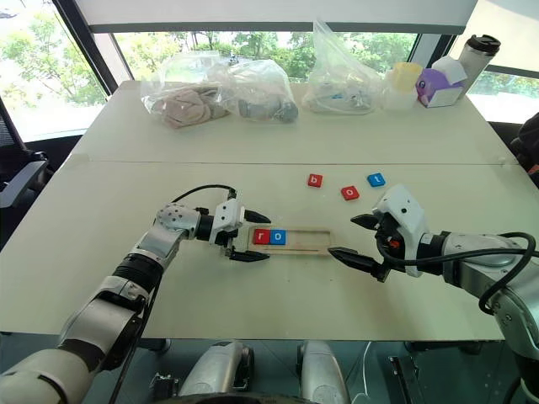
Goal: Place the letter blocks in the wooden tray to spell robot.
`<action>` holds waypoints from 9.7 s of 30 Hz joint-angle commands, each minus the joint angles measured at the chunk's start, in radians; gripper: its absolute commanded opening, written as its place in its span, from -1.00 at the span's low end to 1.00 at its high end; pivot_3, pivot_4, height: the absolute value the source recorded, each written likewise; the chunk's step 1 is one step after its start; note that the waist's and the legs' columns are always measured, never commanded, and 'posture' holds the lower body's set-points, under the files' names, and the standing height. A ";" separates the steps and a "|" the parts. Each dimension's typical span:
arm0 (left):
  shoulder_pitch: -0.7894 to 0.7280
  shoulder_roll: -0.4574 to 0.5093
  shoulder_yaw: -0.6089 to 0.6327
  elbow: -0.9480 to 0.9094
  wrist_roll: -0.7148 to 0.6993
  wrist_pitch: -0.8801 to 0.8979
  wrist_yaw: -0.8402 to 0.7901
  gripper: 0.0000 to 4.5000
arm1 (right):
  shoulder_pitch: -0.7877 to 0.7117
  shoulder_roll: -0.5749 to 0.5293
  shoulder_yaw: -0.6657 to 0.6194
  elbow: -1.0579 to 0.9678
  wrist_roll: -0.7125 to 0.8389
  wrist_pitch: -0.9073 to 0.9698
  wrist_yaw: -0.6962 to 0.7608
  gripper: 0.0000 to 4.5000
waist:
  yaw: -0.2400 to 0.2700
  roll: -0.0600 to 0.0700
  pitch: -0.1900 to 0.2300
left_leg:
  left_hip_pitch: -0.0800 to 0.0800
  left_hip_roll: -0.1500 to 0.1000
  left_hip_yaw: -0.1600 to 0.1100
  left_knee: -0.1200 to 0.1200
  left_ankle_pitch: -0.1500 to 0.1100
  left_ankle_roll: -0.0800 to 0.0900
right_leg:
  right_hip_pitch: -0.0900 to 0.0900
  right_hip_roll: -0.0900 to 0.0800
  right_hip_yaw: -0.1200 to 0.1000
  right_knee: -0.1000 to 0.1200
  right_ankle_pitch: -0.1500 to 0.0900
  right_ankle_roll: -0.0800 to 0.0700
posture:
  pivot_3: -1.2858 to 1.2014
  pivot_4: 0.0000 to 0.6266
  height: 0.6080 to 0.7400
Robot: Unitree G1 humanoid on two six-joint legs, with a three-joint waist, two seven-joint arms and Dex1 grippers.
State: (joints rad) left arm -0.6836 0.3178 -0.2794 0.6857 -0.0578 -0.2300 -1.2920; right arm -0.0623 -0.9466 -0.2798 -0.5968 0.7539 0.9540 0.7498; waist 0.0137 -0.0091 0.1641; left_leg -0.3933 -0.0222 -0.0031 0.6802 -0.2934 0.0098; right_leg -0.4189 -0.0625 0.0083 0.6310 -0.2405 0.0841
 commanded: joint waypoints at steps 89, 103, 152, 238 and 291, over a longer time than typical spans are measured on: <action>0.404 0.250 0.325 -0.952 -0.466 0.688 0.385 1.00 | -0.541 0.553 0.035 0.143 -0.091 0.660 -1.006 -0.49 | -0.056 0.004 0.003 | -0.016 0.001 -0.001 -0.002 0.003 -0.006 | -0.022 0.001 0.001 0.009 0.001 -0.002 | 0.03 -0.52 1.00; 0.375 0.259 0.303 -0.921 -0.445 0.669 0.337 1.00 | -0.306 0.584 -0.117 0.113 0.419 0.660 -1.547 -0.49 | -0.053 0.004 0.003 | -0.015 0.001 0.000 -0.001 0.004 -0.005 | -0.020 0.003 0.001 0.010 0.001 -0.001 | 0.03 -0.52 1.00; 0.380 0.256 0.299 -0.948 -0.435 0.661 0.364 1.00 | -0.559 -0.244 0.629 0.958 -0.643 -1.000 0.712 0.98 | -0.027 0.005 0.008 | -0.013 0.003 0.006 0.001 0.001 0.001 | -0.015 0.003 0.006 -0.001 0.003 0.002 | 0.03 -0.52 1.00; 0.425 0.293 0.317 -1.004 -0.452 0.666 0.398 1.00 | -0.822 0.260 0.857 0.599 -0.780 -0.211 0.575 -0.49 | -0.026 0.006 0.008 | -0.016 0.001 0.004 0.000 0.002 -0.003 | -0.021 -0.002 0.004 0.001 0.005 -0.001 | 0.03 -0.52 1.00; 0.432 0.285 0.311 -1.015 -0.454 0.675 0.399 1.00 | -0.651 0.233 0.740 0.416 -0.734 -0.119 0.321 0.99 | -0.025 0.006 0.008 | -0.016 0.001 0.004 0.001 0.002 -0.003 | -0.020 -0.002 0.004 0.002 0.005 -0.001 | 0.03 -0.52 1.00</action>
State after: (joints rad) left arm -0.2454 0.5927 0.0156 -0.2964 -0.5011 0.4493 -0.8914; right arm -0.7045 -0.7203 0.4657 -0.1831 0.0241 0.8554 1.0834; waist -0.0116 -0.0029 0.1722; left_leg -0.4089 -0.0216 0.0011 0.6807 -0.2909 0.0066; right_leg -0.4387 -0.0642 0.0121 0.6326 -0.2353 0.0836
